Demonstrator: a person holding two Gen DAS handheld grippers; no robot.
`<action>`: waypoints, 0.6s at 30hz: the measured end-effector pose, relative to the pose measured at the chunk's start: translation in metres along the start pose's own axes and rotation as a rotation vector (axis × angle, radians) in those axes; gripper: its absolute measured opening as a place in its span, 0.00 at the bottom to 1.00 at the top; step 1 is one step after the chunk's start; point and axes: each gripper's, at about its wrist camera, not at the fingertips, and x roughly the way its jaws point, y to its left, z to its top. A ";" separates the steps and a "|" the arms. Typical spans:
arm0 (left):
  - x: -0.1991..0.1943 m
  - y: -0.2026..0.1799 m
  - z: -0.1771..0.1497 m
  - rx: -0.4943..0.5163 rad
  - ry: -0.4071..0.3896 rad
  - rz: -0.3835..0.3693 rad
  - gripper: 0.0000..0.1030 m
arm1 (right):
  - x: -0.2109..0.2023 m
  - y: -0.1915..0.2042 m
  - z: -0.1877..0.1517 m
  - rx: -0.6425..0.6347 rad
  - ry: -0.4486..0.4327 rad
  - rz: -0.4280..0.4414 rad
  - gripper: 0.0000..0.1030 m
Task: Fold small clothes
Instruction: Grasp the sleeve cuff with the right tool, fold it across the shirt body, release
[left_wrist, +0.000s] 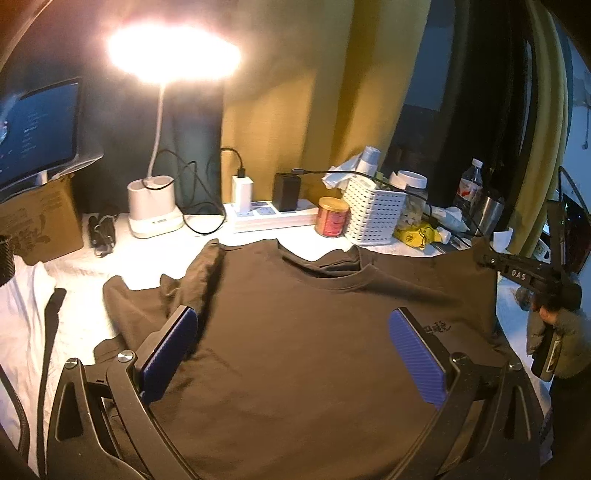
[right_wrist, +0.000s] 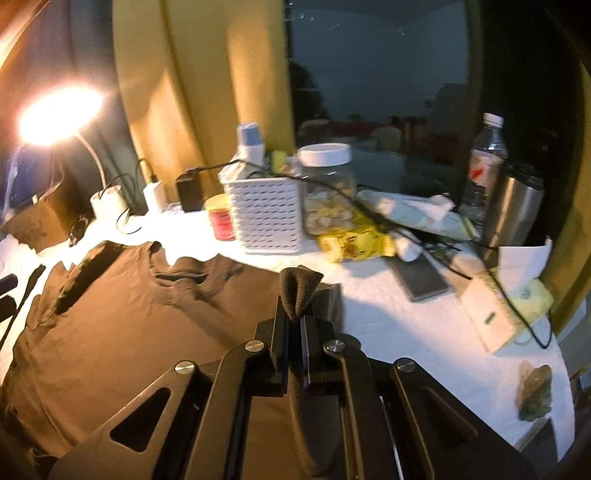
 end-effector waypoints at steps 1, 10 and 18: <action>-0.001 0.003 -0.001 -0.002 -0.002 0.002 0.99 | 0.003 0.005 -0.001 -0.004 0.008 0.004 0.06; -0.007 0.029 -0.006 -0.029 -0.006 0.013 0.99 | 0.043 0.053 -0.007 0.016 0.137 0.052 0.06; -0.007 0.021 -0.007 -0.017 -0.003 0.006 0.99 | 0.027 0.042 -0.020 0.046 0.160 0.129 0.40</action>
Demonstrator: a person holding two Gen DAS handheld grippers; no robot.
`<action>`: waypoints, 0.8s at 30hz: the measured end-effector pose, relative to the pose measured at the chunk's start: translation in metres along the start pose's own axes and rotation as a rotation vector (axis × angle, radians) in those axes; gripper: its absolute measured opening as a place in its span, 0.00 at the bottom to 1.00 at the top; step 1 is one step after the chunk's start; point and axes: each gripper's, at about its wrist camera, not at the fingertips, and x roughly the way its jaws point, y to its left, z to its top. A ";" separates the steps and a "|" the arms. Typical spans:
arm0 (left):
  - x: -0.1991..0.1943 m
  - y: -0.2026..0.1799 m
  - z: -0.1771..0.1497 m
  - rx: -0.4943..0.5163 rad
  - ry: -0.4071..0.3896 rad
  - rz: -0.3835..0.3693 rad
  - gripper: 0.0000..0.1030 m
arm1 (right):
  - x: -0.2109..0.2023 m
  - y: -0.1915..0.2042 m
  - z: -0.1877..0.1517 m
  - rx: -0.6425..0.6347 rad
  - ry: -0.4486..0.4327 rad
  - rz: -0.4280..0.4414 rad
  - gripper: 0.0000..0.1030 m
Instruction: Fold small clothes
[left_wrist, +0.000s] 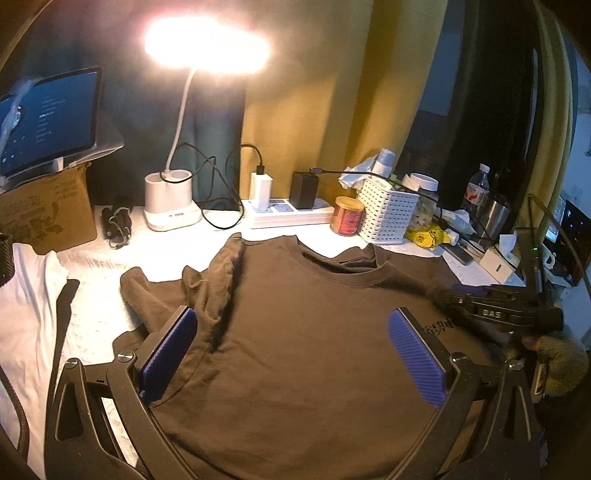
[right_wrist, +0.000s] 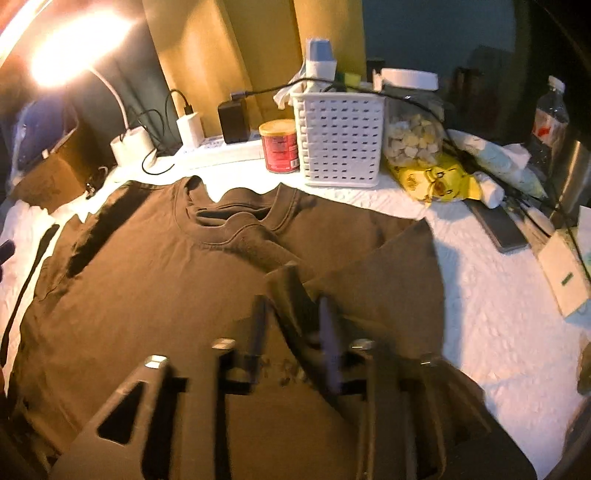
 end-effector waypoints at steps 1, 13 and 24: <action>0.001 -0.003 0.000 0.003 0.001 -0.003 0.99 | -0.004 -0.005 -0.001 0.003 -0.005 -0.004 0.40; 0.009 -0.062 0.001 0.077 0.026 -0.040 0.99 | -0.046 -0.118 -0.054 0.220 -0.014 -0.099 0.40; 0.005 -0.080 0.003 0.114 0.036 -0.024 0.99 | -0.028 -0.115 -0.061 0.243 0.028 0.091 0.40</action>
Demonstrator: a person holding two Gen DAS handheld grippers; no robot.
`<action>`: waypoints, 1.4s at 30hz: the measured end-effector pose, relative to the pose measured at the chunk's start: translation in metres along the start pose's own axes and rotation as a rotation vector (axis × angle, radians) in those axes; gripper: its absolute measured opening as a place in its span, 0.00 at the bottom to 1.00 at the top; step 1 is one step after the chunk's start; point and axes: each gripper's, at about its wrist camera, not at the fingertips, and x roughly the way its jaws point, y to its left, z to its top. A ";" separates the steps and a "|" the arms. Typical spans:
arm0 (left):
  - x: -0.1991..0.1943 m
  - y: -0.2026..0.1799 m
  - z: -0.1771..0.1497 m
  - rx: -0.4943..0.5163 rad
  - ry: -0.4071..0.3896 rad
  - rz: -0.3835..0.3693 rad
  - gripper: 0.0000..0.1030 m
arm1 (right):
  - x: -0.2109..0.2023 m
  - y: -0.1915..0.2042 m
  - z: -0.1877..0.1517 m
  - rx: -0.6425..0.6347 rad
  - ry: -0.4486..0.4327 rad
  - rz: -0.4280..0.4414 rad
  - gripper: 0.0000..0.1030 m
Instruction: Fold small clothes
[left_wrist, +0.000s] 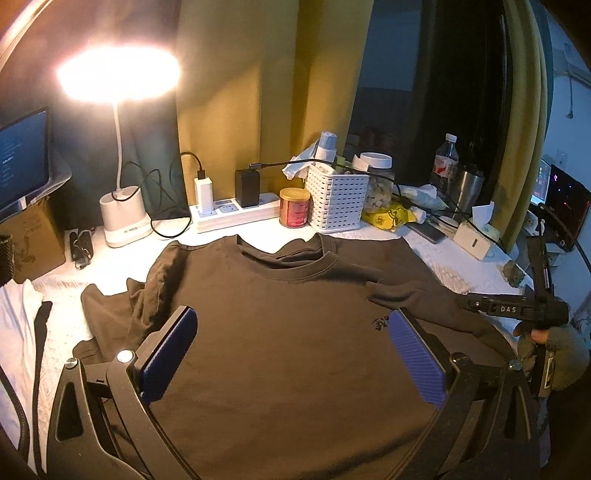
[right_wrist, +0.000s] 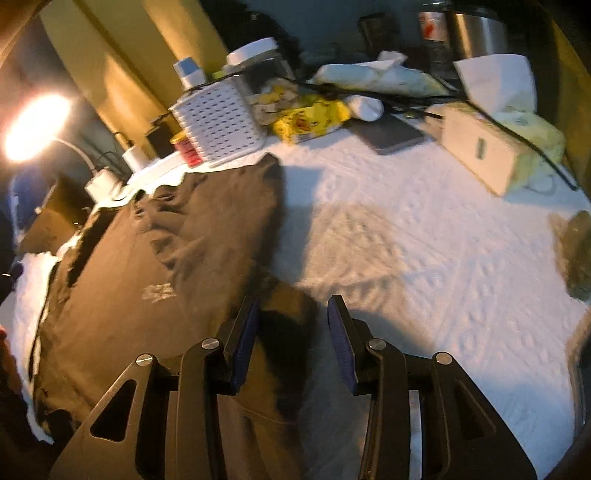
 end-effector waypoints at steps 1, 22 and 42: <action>-0.001 0.000 0.000 0.000 0.000 0.001 0.99 | 0.000 0.003 0.000 -0.013 0.000 0.013 0.39; -0.028 0.017 -0.016 -0.030 -0.021 -0.025 0.99 | -0.010 0.094 -0.053 -0.334 0.051 0.037 0.05; -0.026 0.045 -0.020 -0.065 -0.013 -0.020 0.99 | -0.002 0.123 -0.036 -0.408 0.046 0.046 0.42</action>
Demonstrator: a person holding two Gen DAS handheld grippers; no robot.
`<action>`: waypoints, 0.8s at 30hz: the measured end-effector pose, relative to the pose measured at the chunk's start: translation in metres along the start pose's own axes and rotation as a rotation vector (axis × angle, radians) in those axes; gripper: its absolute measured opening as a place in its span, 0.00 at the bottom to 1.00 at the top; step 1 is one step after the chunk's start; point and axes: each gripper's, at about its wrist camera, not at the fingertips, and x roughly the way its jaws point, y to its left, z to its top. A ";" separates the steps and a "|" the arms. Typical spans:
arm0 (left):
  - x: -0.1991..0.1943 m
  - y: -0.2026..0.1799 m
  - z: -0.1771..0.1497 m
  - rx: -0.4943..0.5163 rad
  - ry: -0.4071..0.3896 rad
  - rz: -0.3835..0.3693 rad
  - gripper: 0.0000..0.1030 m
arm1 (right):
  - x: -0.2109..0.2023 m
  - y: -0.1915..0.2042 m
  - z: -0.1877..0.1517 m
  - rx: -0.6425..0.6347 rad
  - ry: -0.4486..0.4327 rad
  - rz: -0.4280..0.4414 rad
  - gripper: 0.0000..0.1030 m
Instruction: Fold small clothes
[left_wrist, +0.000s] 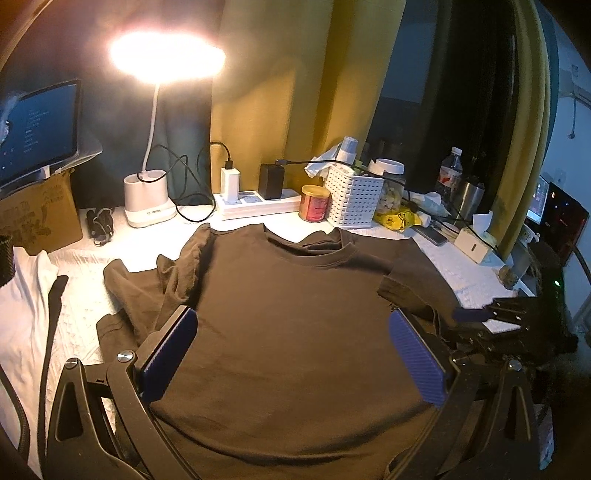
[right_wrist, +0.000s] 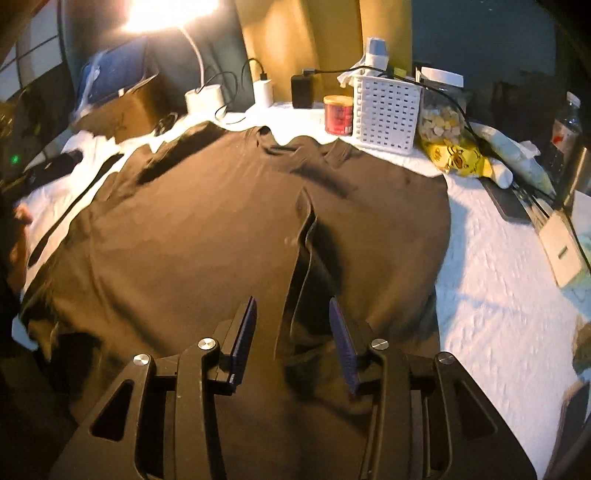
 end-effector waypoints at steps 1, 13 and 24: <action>0.000 0.001 0.000 -0.001 0.001 0.005 0.99 | 0.005 -0.001 0.003 0.004 -0.002 0.009 0.42; 0.012 0.019 0.003 -0.035 0.021 0.057 0.99 | 0.028 0.024 0.012 -0.086 0.105 0.124 0.42; 0.029 0.007 0.006 -0.019 0.039 0.005 0.99 | 0.004 -0.006 -0.029 0.037 0.177 0.076 0.42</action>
